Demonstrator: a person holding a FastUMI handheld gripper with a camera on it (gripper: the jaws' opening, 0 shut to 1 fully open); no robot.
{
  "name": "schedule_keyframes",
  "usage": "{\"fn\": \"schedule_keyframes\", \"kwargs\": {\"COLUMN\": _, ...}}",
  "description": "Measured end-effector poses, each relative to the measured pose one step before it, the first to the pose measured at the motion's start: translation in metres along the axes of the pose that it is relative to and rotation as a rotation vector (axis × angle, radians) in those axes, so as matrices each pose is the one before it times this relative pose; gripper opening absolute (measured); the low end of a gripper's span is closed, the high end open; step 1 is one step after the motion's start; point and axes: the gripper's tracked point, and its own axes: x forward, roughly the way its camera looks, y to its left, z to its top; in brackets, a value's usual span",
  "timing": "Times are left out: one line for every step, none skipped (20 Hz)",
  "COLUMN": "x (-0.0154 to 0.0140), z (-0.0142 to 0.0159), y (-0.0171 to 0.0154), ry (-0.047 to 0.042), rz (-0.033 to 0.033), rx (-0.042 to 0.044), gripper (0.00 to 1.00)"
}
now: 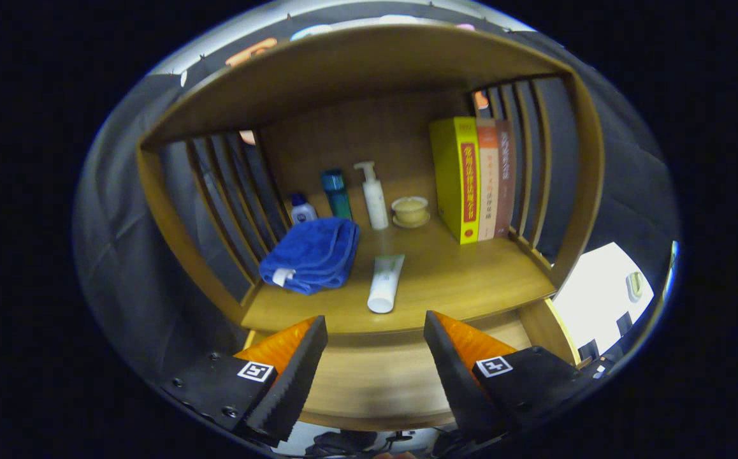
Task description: Pull open the drawer, take out the items inside it, and place them on the countertop above the cabinet.
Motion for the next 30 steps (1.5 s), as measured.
{"fn": "schedule_keyframes", "kwargs": {"x": -0.01467, "z": 0.00323, "y": -0.00229, "ry": -0.05347, "rz": -0.00089, "rx": -0.00326, "gripper": 0.99}}
{"fn": "schedule_keyframes", "kwargs": {"x": -0.01202, "z": 0.00318, "y": -0.00218, "ry": -0.051, "rz": -0.0033, "rx": 0.0019, "gripper": 0.99}}
{"fn": "schedule_keyframes", "kwargs": {"x": -0.01486, "z": 0.00439, "y": 0.0001, "ry": -0.04082, "rz": 0.00039, "rx": 0.00256, "gripper": 0.99}}
{"fn": "schedule_keyframes", "kwargs": {"x": -0.01193, "z": 0.00139, "y": -0.0014, "ry": -0.03391, "rz": -0.00233, "rx": 0.00399, "gripper": 0.99}}
{"fn": "schedule_keyframes", "kwargs": {"x": -0.01254, "z": -0.00119, "y": -0.00097, "ry": -0.01926, "rz": -0.00243, "rx": -0.00119, "gripper": 0.99}}
{"fn": "schedule_keyframes", "kwargs": {"x": -0.00926, "z": -0.00165, "y": -0.00065, "ry": -0.01791, "rz": -0.00445, "rx": -0.00562, "gripper": 0.99}}
{"fn": "schedule_keyframes", "kwargs": {"x": -0.00867, "z": -0.00481, "y": -0.00557, "ry": -0.00978, "rz": -0.02246, "rx": -0.01329, "gripper": 0.99}}
{"fn": "schedule_keyframes", "kwargs": {"x": -0.00874, "z": -0.00362, "y": -0.00562, "ry": -0.01217, "rz": -0.02377, "rx": -0.01767, "gripper": 0.99}}
{"fn": "schedule_keyframes", "kwargs": {"x": -0.00602, "z": -0.00021, "y": -0.0019, "ry": -0.03234, "rz": -0.01308, "rx": -0.02313, "gripper": 0.99}}
{"fn": "schedule_keyframes", "kwargs": {"x": -0.00622, "z": 0.00408, "y": -0.00277, "ry": -0.04616, "rz": -0.0125, "rx": -0.03001, "gripper": 0.99}}
{"fn": "schedule_keyframes", "kwargs": {"x": -0.00563, "z": 0.00421, "y": -0.00198, "ry": -0.04293, "rz": -0.00948, "rx": -0.03553, "gripper": 0.99}}
{"fn": "schedule_keyframes", "kwargs": {"x": -0.00614, "z": 0.00329, "y": 0.00242, "ry": -0.04247, "rz": 0.0052, "rx": -0.03044, "gripper": 0.99}}
{"fn": "schedule_keyframes", "kwargs": {"x": -0.00853, "z": 0.0022, "y": 0.0087, "ry": -0.03281, "rz": 0.01629, "rx": -0.02453, "gripper": 0.99}}
{"fn": "schedule_keyframes", "kwargs": {"x": -0.00693, "z": -0.00078, "y": 0.00392, "ry": -0.02626, "rz": 0.00248, "rx": -0.0166, "gripper": 0.99}}
{"fn": "schedule_keyframes", "kwargs": {"x": -0.01207, "z": -0.0035, "y": 0.00333, "ry": -0.02075, "rz": 0.00436, "rx": -0.00029, "gripper": 0.99}}
{"fn": "schedule_keyframes", "kwargs": {"x": -0.00952, "z": -0.0044, "y": 0.00298, "ry": -0.0149, "rz": 0.00507, "rx": 0.01907, "gripper": 0.99}}
{"fn": "schedule_keyframes", "kwargs": {"x": -0.00931, "z": -0.00749, "y": 0.00165, "ry": -0.00697, "rz": 0.00667, "rx": 0.03151, "gripper": 0.99}}
{"fn": "schedule_keyframes", "kwargs": {"x": -0.01025, "z": -0.00643, "y": 0.00055, "ry": -0.01171, "rz": 0.01231, "rx": 0.04205, "gripper": 0.99}}
{"fn": "schedule_keyframes", "kwargs": {"x": -0.00921, "z": -0.00147, "y": -0.00089, "ry": -0.02052, "rz": 0.00923, "rx": 0.02905, "gripper": 0.99}}
{"fn": "schedule_keyframes", "kwargs": {"x": -0.01018, "z": -0.00439, "y": -0.00094, "ry": -0.01989, "rz": 0.0104, "rx": 0.01923, "gripper": 0.99}}
{"fn": "schedule_keyframes", "kwargs": {"x": -0.00744, "z": -0.00397, "y": -0.0027, "ry": -0.01348, "rz": -0.00013, "rx": 0.0085, "gripper": 0.99}}
{"fn": "schedule_keyframes", "kwargs": {"x": -0.0064, "z": -0.0067, "y": -0.0072, "ry": -0.00156, "rz": -0.01936, "rx": 0.00235, "gripper": 0.99}}
{"fn": "schedule_keyframes", "kwargs": {"x": 0.00052, "z": -0.0048, "y": -0.00357, "ry": 0.00381, "rz": -0.00868, "rx": -0.00109, "gripper": 0.99}}
{"fn": "schedule_keyframes", "kwargs": {"x": -0.001, "z": -0.0009, "y": -0.00066, "ry": -0.0041, "rz": 0.00059, "rx": -0.00852, "gripper": 0.99}}
{"fn": "schedule_keyframes", "kwargs": {"x": 0.00096, "z": 0.00531, "y": 0.0035, "ry": -0.01054, "rz": 0.00761, "rx": -0.0116, "gripper": 0.99}}
{"fn": "schedule_keyframes", "kwargs": {"x": 0.00029, "z": 0.00111, "y": 0.00149, "ry": -0.01086, "rz": 0.00756, "rx": -0.01073, "gripper": 0.99}}
{"fn": "schedule_keyframes", "kwargs": {"x": -0.00075, "z": -0.00397, "y": -0.00054, "ry": -0.00033, "rz": -0.00205, "rx": -0.00543, "gripper": 0.99}}
{"fn": "schedule_keyframes", "kwargs": {"x": -0.0029, "z": -0.00614, "y": -0.00092, "ry": 0.0057, "rz": -0.00522, "rx": 0.00261, "gripper": 0.99}}
{"fn": "schedule_keyframes", "kwargs": {"x": -0.00325, "z": -0.00762, "y": 0.0018, "ry": 0.00879, "rz": 0.00127, "rx": 0.00793, "gripper": 0.99}}
{"fn": "schedule_keyframes", "kwargs": {"x": -0.00428, "z": -0.00677, "y": 0.00134, "ry": 0.00306, "rz": 0.00307, "rx": 0.00705, "gripper": 0.99}}
